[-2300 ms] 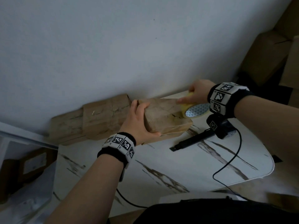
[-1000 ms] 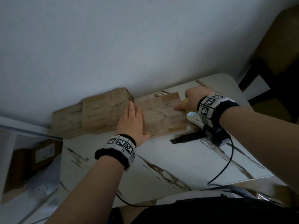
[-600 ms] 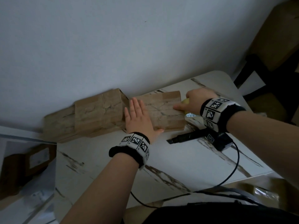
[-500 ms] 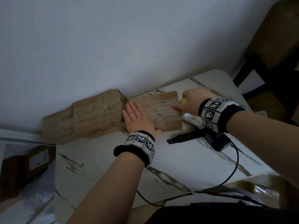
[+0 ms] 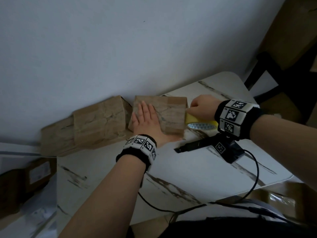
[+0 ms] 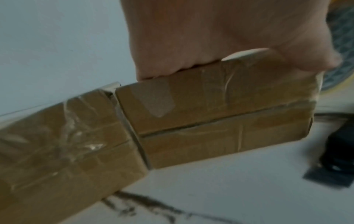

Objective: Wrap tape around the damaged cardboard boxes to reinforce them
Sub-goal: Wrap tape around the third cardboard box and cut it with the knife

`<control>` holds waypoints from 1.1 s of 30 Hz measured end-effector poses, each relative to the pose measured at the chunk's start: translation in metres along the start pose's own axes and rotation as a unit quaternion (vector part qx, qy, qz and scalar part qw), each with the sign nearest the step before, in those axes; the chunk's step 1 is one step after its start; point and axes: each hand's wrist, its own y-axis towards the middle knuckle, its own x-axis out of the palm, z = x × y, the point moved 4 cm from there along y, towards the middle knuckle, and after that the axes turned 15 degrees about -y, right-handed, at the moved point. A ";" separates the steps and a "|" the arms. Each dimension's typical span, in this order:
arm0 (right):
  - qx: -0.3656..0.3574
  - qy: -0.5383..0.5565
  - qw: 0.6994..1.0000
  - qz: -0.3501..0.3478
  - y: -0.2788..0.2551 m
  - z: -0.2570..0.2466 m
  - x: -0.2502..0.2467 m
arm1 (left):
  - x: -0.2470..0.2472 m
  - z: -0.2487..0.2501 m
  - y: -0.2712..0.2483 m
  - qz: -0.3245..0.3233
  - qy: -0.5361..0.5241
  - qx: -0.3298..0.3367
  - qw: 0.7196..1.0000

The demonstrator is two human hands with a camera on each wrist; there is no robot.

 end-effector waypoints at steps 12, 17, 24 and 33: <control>0.014 0.027 0.999 -0.024 -0.022 -0.015 0.017 | 0.007 0.027 -0.014 0.014 0.010 0.084 0.996; 0.005 0.077 0.996 -0.054 -0.039 -0.029 0.028 | 0.003 0.017 -0.013 -0.007 0.015 0.136 0.991; -0.007 0.178 0.974 -0.138 -0.054 -0.053 0.064 | -0.007 0.004 -0.035 0.074 0.041 0.179 0.980; 0.052 0.164 0.985 0.007 -0.057 -0.030 0.072 | -0.010 -0.001 -0.026 0.044 0.032 0.194 0.979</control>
